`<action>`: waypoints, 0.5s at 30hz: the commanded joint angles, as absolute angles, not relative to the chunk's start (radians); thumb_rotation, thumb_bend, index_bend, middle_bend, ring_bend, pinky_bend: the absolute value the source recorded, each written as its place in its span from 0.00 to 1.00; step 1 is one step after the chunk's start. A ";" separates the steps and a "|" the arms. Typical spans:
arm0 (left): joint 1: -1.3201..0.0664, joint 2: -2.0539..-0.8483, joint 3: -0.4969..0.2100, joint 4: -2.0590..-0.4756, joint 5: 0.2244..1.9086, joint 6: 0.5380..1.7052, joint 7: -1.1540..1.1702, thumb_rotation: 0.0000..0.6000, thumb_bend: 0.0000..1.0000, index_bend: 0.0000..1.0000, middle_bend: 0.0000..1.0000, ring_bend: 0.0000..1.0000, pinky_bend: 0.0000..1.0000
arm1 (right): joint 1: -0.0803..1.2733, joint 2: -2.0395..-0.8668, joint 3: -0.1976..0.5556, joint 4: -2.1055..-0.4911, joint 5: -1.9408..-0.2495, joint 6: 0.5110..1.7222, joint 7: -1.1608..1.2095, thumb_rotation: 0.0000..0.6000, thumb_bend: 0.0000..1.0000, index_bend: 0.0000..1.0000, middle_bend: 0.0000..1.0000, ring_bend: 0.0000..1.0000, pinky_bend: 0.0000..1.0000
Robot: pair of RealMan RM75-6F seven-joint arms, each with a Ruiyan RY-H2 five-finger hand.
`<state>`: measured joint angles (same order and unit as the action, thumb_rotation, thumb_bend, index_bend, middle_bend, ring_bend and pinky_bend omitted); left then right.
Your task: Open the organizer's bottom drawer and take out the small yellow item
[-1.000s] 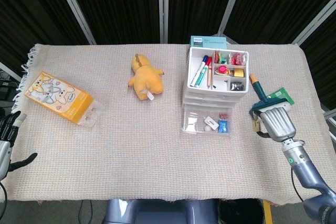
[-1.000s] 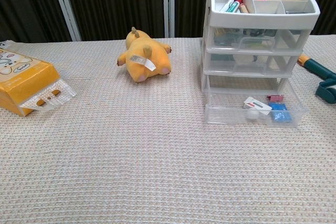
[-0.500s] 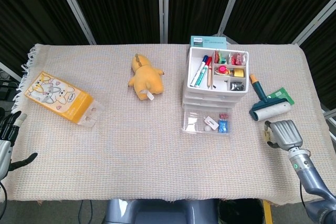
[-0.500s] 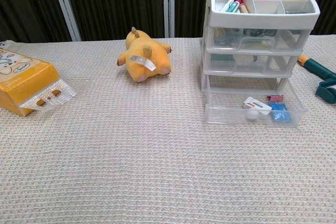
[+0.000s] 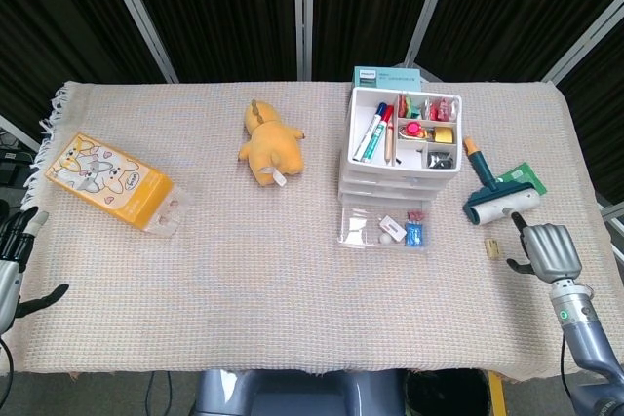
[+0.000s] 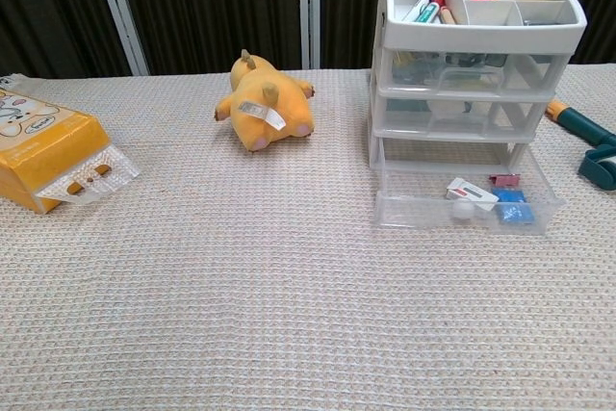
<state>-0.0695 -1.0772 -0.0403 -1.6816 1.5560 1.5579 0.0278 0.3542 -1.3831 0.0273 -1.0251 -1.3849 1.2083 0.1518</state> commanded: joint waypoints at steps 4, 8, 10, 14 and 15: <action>-0.072 -1.088 -0.038 -1.679 1.543 1.541 0.060 1.00 0.02 0.00 0.00 0.00 0.00 | 0.243 -1.397 0.088 -1.075 -1.432 1.505 0.218 1.00 0.08 0.14 0.19 0.19 0.23; -0.072 -1.097 -0.036 -1.677 1.538 1.536 0.083 1.00 0.02 0.00 0.00 0.00 0.00 | 0.216 -1.360 0.088 -1.143 -1.477 1.593 0.193 1.00 0.06 0.01 0.01 0.01 0.02; -0.071 -1.103 -0.036 -1.672 1.537 1.537 0.096 1.00 0.02 0.00 0.00 0.00 0.00 | 0.201 -1.324 0.069 -1.210 -1.501 1.604 0.182 1.00 0.04 0.00 0.00 0.00 0.00; -0.076 -1.118 -0.039 -1.654 1.528 1.528 0.112 1.00 0.02 0.00 0.00 0.00 0.00 | 0.189 -1.264 0.045 -1.307 -1.513 1.577 0.126 1.00 0.02 0.00 0.00 0.00 0.00; -0.078 -1.121 -0.040 -1.652 1.525 1.523 0.115 1.00 0.02 0.00 0.00 0.00 0.00 | 0.189 -1.258 0.045 -1.319 -1.515 1.577 0.112 1.00 0.02 0.00 0.00 0.00 0.00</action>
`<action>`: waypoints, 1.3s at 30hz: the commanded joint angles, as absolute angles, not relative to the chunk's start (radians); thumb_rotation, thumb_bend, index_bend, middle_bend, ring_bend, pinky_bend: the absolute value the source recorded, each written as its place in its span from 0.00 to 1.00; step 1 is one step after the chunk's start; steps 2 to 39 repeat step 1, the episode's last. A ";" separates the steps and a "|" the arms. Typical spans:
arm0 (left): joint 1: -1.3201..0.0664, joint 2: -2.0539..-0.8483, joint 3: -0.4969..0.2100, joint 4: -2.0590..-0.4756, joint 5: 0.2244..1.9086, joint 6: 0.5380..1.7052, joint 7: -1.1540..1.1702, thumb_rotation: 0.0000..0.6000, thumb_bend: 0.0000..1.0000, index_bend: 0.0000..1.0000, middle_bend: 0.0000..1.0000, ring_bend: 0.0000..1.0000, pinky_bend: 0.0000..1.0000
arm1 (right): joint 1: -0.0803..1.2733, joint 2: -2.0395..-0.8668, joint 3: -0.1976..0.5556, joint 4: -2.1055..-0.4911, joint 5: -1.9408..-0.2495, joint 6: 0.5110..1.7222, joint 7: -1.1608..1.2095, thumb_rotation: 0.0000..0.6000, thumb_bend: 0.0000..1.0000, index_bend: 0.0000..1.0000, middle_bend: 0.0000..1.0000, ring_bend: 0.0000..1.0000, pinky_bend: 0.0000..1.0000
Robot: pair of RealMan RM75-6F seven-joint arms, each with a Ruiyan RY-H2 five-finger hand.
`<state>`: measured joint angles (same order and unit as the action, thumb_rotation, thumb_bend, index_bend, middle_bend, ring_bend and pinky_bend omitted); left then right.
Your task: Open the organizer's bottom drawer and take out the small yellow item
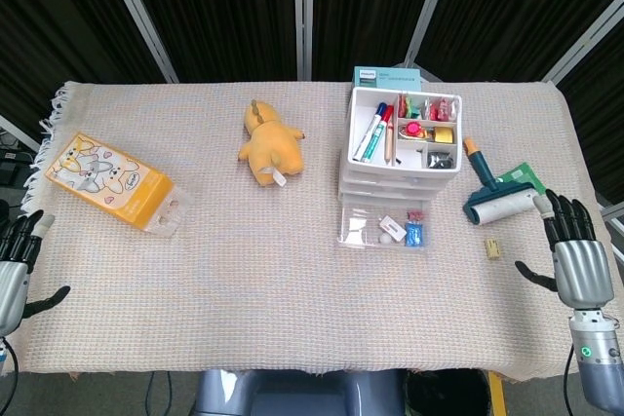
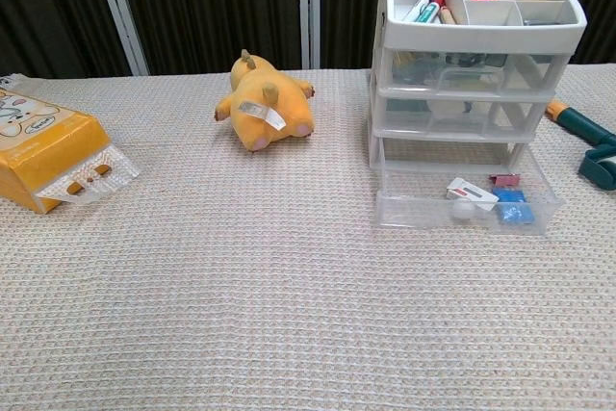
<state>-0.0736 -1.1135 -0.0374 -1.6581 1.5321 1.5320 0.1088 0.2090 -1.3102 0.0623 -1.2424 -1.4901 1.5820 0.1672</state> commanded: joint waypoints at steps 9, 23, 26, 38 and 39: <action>-0.080 -1.124 -0.041 -1.649 1.520 1.517 0.117 1.00 0.02 0.00 0.00 0.00 0.00 | 0.189 -1.255 0.044 -1.328 -1.519 1.577 0.097 1.00 0.02 0.00 0.00 0.00 0.00; -0.080 -1.124 -0.041 -1.649 1.520 1.517 0.117 1.00 0.02 0.00 0.00 0.00 0.00 | 0.189 -1.255 0.044 -1.328 -1.519 1.577 0.097 1.00 0.02 0.00 0.00 0.00 0.00; -0.080 -1.124 -0.041 -1.649 1.520 1.517 0.117 1.00 0.02 0.00 0.00 0.00 0.00 | 0.189 -1.255 0.044 -1.328 -1.519 1.577 0.097 1.00 0.02 0.00 0.00 0.00 0.00; -0.080 -1.124 -0.041 -1.649 1.520 1.517 0.117 1.00 0.02 0.00 0.00 0.00 0.00 | 0.189 -1.255 0.044 -1.328 -1.519 1.577 0.097 1.00 0.02 0.00 0.00 0.00 0.00; -0.080 -1.124 -0.041 -1.649 1.520 1.517 0.117 1.00 0.02 0.00 0.00 0.00 0.00 | 0.189 -1.255 0.044 -1.328 -1.519 1.577 0.097 1.00 0.02 0.00 0.00 0.00 0.00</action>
